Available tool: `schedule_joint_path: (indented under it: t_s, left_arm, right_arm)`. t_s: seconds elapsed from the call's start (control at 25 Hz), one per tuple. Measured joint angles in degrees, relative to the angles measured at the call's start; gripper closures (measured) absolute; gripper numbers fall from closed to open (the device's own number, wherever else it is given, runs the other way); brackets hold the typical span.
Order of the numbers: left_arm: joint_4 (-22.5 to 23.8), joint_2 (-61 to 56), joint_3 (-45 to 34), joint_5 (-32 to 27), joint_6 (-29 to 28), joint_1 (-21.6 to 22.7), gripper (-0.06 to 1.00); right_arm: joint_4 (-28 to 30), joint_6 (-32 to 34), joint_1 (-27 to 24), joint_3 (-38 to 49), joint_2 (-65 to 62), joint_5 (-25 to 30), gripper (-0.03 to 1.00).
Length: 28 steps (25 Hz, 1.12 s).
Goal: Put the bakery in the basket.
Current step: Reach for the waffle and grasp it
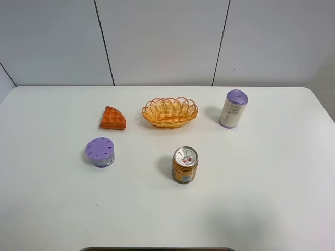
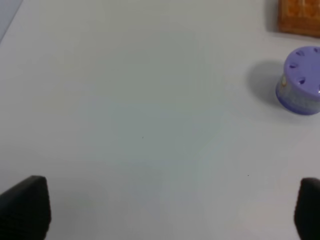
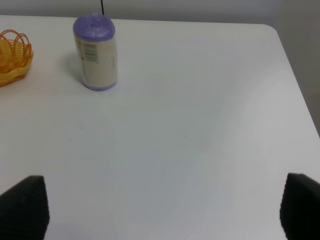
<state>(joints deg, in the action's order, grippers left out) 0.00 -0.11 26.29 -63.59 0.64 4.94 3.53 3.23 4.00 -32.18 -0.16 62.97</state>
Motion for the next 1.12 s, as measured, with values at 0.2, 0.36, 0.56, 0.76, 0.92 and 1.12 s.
schedule_joint_path:
  t_s: [0.2,0.36,0.56,0.76,0.92,1.12]
  left_arm:
    - [0.00,0.00,0.00,0.00,0.00,0.00,-0.05]
    - [0.00,0.00,0.00,0.00,0.00,0.00,-0.05]
    - [1.98,0.00,0.00,0.36,0.05,0.00,-0.05]
    - [2.42,0.00,0.00,0.43,0.05,0.00,-0.05]
    - [2.36,0.00,0.00,0.43,0.05,0.00,-0.05]
    - [2.25,0.00,0.13,1.26,0.05,0.00,-0.05]
  right_arm:
    - [0.00,0.00,0.00,0.00,0.00,0.00,0.05]
    - [0.00,0.00,0.00,0.00,0.00,0.00,0.05]
    - [0.00,0.00,0.00,0.00,0.00,0.00,0.05]
    - [0.00,0.00,0.00,0.00,0.00,0.00,0.05]
    - [0.00,0.00,0.00,0.00,0.00,0.00,0.05]
    - [0.00,0.00,0.00,0.00,0.00,0.00,0.05]
